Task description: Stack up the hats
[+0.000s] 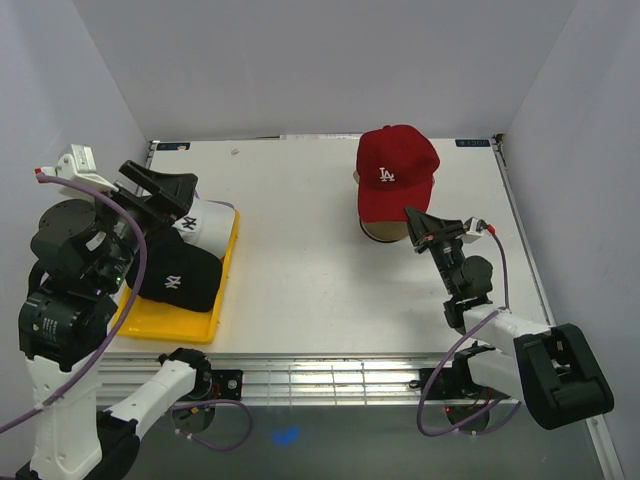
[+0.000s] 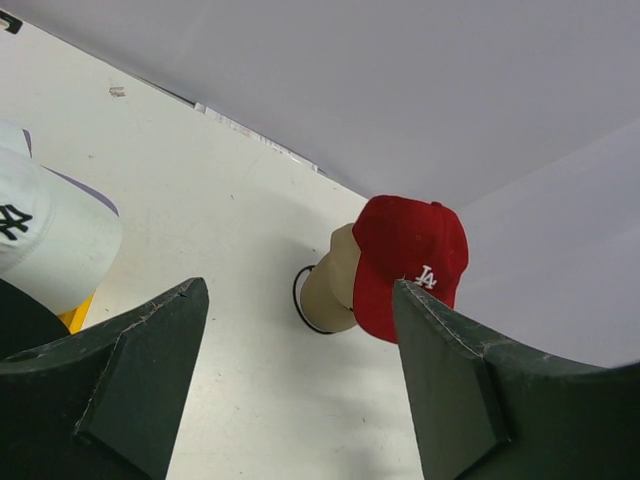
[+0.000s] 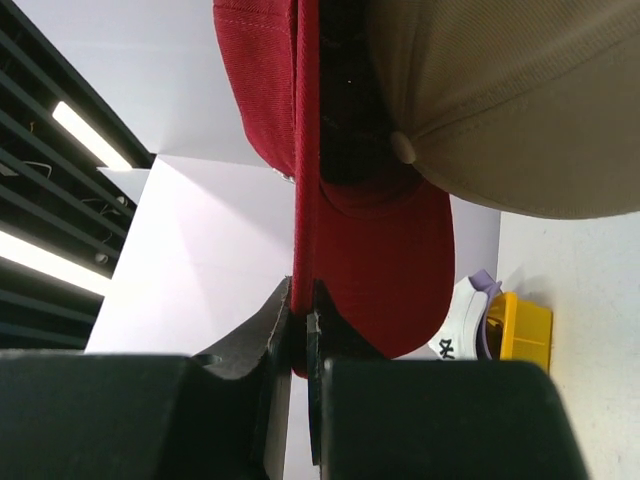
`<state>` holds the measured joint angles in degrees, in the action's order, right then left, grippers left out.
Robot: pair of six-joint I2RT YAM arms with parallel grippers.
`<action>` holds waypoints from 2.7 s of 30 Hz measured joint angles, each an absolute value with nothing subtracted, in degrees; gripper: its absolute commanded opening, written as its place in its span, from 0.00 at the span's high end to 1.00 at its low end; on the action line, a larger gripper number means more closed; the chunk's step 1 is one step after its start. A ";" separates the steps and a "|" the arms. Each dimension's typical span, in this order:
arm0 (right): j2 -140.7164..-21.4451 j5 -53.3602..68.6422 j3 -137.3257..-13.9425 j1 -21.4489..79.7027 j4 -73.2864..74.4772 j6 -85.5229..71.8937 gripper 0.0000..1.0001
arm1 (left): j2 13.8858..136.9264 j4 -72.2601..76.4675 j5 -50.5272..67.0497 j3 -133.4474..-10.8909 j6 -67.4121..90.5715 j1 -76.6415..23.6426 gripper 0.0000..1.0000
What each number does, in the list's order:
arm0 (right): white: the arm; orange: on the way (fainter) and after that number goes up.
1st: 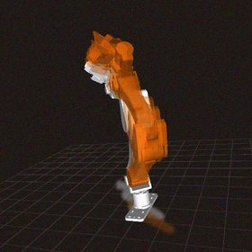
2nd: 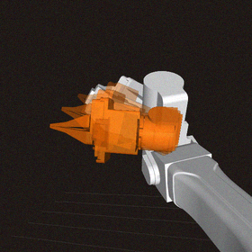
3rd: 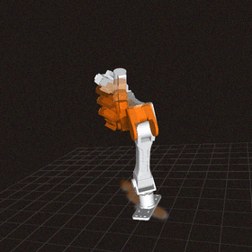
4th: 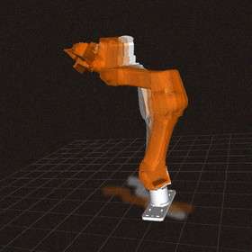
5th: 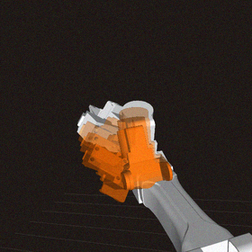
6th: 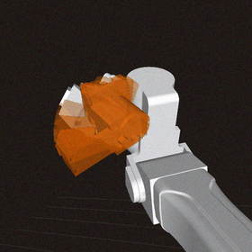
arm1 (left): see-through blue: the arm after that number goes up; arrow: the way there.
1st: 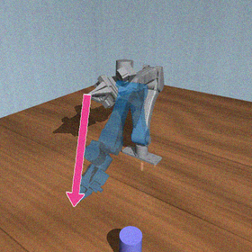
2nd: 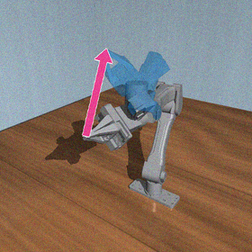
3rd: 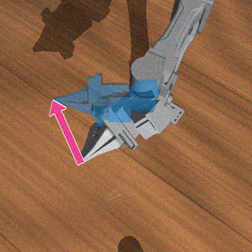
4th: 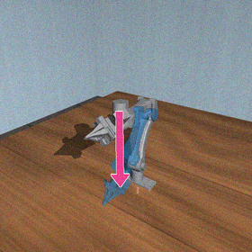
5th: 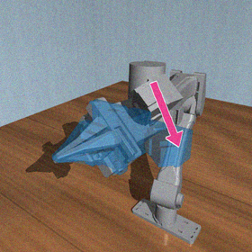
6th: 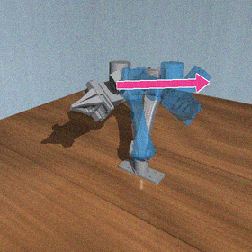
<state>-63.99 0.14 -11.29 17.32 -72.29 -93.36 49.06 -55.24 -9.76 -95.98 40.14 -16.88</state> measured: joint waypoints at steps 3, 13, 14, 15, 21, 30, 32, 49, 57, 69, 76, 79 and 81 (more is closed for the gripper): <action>-65.67 0.62 -10.15 17.32 -73.54 -94.54 0.92 | 48.90 -55.22 -9.76 -95.85 40.14 -16.88 0.16; -67.37 0.62 -4.34 16.88 -75.09 -97.76 0.92 | 48.62 -55.22 -9.76 -94.89 40.12 -16.88 0.16; -67.37 0.64 -4.03 16.69 -75.35 -97.86 0.92 | 48.58 -55.22 -9.76 -94.76 40.12 -16.88 0.16; -67.42 0.67 -3.79 16.47 -75.48 -98.04 0.92 | 48.51 -55.20 -9.76 -94.54 40.12 -16.88 0.16; -68.62 2.26 -3.53 14.22 -76.09 -99.46 0.92 | 48.29 -55.27 -9.76 -93.21 40.12 -16.88 0.16; -69.52 5.76 -3.53 11.16 -76.60 -100.20 0.92 | 48.16 -55.24 -9.76 -92.40 40.12 -16.88 0.16; -69.84 6.46 -3.53 10.59 -76.79 -100.20 0.92 | 48.14 -55.24 -9.78 -92.33 40.10 -16.88 0.16; -76.86 17.39 -3.53 1.89 -79.26 -100.01 0.92 | 47.37 -55.27 -9.85 -91.18 40.10 -16.88 0.16; -78.06 21.85 -3.53 -2.26 -79.50 -98.28 0.88 | 46.96 -55.29 -10.07 -90.43 40.10 -16.88 0.16; -77.89 24.62 -3.53 -4.82 -75.37 -93.34 0.88 | 46.61 -55.29 -10.31 -90.35 40.07 -16.88 0.16; -78.61 25.69 -3.57 -5.87 -72.66 -91.31 0.80 | 46.46 -55.33 -10.52 -90.35 40.07 -16.88 0.16; -78.74 25.98 -3.60 -6.15 -70.91 -90.59 0.75 | 46.37 -55.33 -10.52 -90.35 40.07 -16.88 0.16; -78.74 26.13 -3.62 -6.44 -69.32 -89.89 0.72 | 46.35 -55.33 -10.57 -90.35 40.07 -16.88 0.16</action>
